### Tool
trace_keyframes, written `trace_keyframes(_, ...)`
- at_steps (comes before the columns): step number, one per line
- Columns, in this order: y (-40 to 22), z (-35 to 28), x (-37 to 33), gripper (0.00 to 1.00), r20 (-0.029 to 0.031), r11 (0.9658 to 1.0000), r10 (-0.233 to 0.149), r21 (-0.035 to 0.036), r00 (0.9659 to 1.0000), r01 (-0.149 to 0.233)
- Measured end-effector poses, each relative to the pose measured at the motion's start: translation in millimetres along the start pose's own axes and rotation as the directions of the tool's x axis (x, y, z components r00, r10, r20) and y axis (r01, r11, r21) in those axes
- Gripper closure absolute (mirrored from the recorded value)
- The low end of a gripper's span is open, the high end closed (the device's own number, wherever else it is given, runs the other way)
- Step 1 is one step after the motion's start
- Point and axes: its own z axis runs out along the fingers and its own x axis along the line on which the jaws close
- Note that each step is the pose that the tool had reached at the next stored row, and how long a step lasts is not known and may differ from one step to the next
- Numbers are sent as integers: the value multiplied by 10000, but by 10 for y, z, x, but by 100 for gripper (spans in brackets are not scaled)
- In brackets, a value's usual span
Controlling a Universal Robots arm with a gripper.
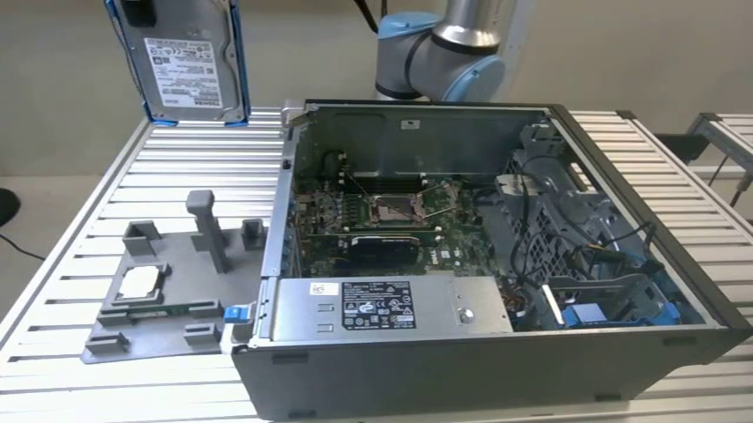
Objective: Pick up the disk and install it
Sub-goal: 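Pick up the disk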
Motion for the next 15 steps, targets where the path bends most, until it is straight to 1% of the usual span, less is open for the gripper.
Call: trace_keyframes(15, -382, -6, 17, 100, 2, 10000, 0, -53, 10000, 0)
